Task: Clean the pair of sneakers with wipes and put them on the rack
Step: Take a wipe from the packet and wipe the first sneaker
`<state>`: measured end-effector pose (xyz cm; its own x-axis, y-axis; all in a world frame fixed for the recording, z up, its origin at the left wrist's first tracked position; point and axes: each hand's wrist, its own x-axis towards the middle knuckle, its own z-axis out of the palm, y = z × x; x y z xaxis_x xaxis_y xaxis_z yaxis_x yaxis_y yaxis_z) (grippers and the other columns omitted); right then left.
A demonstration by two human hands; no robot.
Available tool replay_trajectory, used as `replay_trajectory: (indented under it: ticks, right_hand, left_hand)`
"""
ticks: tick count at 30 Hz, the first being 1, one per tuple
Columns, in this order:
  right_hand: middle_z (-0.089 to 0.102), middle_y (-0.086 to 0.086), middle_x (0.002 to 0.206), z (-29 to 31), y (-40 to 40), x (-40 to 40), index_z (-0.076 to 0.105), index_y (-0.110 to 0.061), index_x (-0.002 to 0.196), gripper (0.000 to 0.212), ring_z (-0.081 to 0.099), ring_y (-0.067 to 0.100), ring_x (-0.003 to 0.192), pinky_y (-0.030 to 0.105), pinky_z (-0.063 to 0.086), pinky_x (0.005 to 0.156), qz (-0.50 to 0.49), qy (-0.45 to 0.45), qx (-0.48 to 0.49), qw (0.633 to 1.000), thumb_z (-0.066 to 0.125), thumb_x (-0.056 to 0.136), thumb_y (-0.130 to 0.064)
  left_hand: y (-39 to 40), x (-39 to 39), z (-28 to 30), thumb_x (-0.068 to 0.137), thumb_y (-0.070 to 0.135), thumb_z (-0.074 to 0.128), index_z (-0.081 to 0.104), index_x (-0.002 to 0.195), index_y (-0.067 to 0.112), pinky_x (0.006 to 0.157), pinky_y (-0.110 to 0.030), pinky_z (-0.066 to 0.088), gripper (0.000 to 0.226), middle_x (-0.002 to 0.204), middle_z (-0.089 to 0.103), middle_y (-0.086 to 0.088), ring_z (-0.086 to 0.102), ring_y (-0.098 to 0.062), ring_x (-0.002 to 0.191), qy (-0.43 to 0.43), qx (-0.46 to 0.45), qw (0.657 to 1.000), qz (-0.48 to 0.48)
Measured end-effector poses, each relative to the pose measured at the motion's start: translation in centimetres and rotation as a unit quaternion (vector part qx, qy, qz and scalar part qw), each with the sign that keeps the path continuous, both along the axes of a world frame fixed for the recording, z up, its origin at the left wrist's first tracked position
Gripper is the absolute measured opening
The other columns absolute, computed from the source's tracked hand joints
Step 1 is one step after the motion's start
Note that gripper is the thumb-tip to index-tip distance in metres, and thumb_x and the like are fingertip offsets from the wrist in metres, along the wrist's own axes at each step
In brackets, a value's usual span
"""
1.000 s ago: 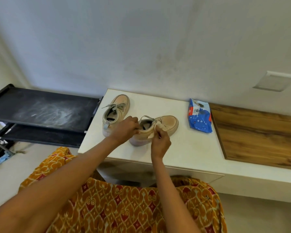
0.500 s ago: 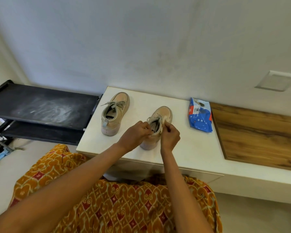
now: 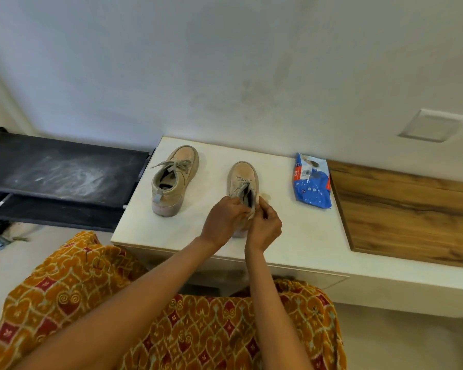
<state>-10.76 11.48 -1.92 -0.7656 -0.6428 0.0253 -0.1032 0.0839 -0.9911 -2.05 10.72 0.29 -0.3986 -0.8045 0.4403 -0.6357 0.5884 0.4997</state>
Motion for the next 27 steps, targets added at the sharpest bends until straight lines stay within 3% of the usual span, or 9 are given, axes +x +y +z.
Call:
replay_trajectory:
  ticks: [3,5,10,14,17,23,25,27]
  right_hand:
    - [0.067,-0.003,0.099,-1.3,2.4,1.0,0.069,-0.01,0.106,0.019,0.06,0.005,0.092,0.003,0.042,0.075,-0.012,-0.01,-0.004,1.0,0.062,0.089,-0.01]
    - [0.069,0.002,0.1,-2.2,2.7,0.6,0.069,-0.009,0.105,0.019,0.061,0.01,0.093,0.003,0.042,0.074,-0.014,-0.011,0.024,1.0,0.06,0.089,-0.008]
    - [0.071,0.005,0.104,-1.0,-0.1,-0.8,0.071,-0.01,0.105,0.019,0.065,0.016,0.098,0.025,0.052,0.087,-0.035,-0.055,0.033,0.997,0.062,0.088,-0.012]
    - [0.068,-0.001,0.099,-1.0,1.4,1.5,0.07,-0.007,0.104,0.018,0.061,0.008,0.094,0.007,0.045,0.078,-0.031,-0.076,0.0,0.997,0.063,0.088,-0.009]
    - [0.067,0.005,0.096,-2.8,2.5,2.4,0.068,-0.003,0.098,0.013,0.063,0.019,0.093,0.0,0.04,0.067,-0.017,-0.058,0.04,0.997,0.061,0.087,-0.003]
    - [0.068,0.005,0.102,-1.6,1.4,0.2,0.068,-0.005,0.104,0.018,0.058,0.01,0.089,0.014,0.043,0.076,-0.035,-0.103,0.059,0.992,0.06,0.088,-0.005]
    - [0.068,0.002,0.104,-1.2,1.6,-0.3,0.068,-0.009,0.105,0.019,0.059,0.008,0.091,0.011,0.043,0.076,-0.005,-0.065,0.05,0.997,0.061,0.088,-0.007]
    - [0.069,0.0,0.102,-0.9,1.9,-0.5,0.068,-0.014,0.102,0.016,0.061,0.009,0.093,0.015,0.047,0.081,0.04,-0.028,0.022,0.999,0.062,0.088,-0.009]
  left_hand:
    - [0.0,-0.6,-0.2,0.08,0.01,0.07,0.074,0.09,0.007,0.063,-0.022,0.042,0.012,0.083,0.071,-0.01,0.063,-0.026,0.069,0.036,0.015,0.999,0.035]
    - [-0.1,-0.4,0.0,0.083,0.012,0.066,0.074,0.095,0.006,0.068,-0.024,0.046,0.015,0.089,0.072,-0.012,0.065,-0.028,0.075,0.033,0.031,0.998,0.032]
    - [-1.0,-0.5,1.1,0.088,0.011,0.06,0.074,0.096,0.004,0.072,-0.022,0.04,0.018,0.093,0.072,-0.013,0.062,-0.027,0.083,0.011,0.056,0.998,0.014]
    - [-1.8,-0.8,0.9,0.087,0.008,0.058,0.075,0.091,0.005,0.069,-0.025,0.043,0.018,0.089,0.073,-0.012,0.062,-0.027,0.08,0.006,0.062,0.998,0.016]
    - [-1.9,-0.8,0.9,0.086,0.01,0.06,0.075,0.09,0.005,0.07,-0.031,0.048,0.017,0.087,0.072,-0.011,0.062,-0.026,0.079,0.008,0.071,0.997,0.007]
    - [-2.5,-1.7,0.9,0.085,0.009,0.06,0.075,0.088,0.005,0.069,-0.036,0.052,0.016,0.085,0.072,-0.011,0.062,-0.026,0.076,0.013,0.076,0.997,0.009]
    - [-2.0,-1.5,0.3,0.087,0.009,0.059,0.074,0.089,0.006,0.069,-0.032,0.052,0.015,0.088,0.072,-0.009,0.063,-0.023,0.078,0.062,0.087,0.994,0.028]
    - [-0.8,-0.9,-0.5,0.087,0.009,0.062,0.071,0.09,0.009,0.07,-0.021,0.051,0.009,0.091,0.068,-0.004,0.061,-0.012,0.078,0.199,0.132,0.967,0.084]
